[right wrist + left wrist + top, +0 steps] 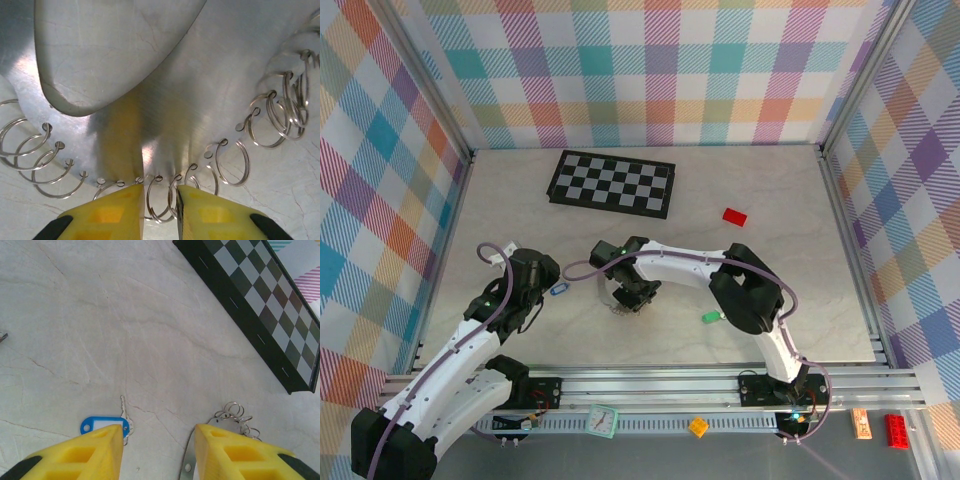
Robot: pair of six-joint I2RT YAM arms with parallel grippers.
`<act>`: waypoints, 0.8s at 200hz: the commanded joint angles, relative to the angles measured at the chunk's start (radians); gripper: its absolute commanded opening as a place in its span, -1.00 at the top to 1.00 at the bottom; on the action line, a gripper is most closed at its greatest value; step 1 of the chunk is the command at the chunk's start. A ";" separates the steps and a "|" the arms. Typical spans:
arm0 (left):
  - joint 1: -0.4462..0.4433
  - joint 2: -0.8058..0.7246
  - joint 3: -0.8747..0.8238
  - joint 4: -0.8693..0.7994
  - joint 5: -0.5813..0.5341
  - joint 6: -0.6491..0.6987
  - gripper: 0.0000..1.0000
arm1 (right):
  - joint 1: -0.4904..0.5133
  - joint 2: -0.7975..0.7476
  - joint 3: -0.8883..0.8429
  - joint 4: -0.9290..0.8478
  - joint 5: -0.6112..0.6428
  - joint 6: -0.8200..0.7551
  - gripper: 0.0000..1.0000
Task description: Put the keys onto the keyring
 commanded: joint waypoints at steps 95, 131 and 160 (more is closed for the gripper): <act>0.011 -0.034 -0.003 -0.034 -0.003 0.031 0.18 | 0.006 0.013 0.047 -0.039 0.019 -0.033 0.84; 0.011 -0.034 0.001 -0.037 -0.003 0.034 0.18 | 0.006 -0.014 0.040 -0.017 -0.046 -0.016 0.91; 0.012 -0.034 0.001 -0.036 -0.002 0.035 0.18 | 0.004 -0.044 0.031 0.015 -0.128 0.006 0.93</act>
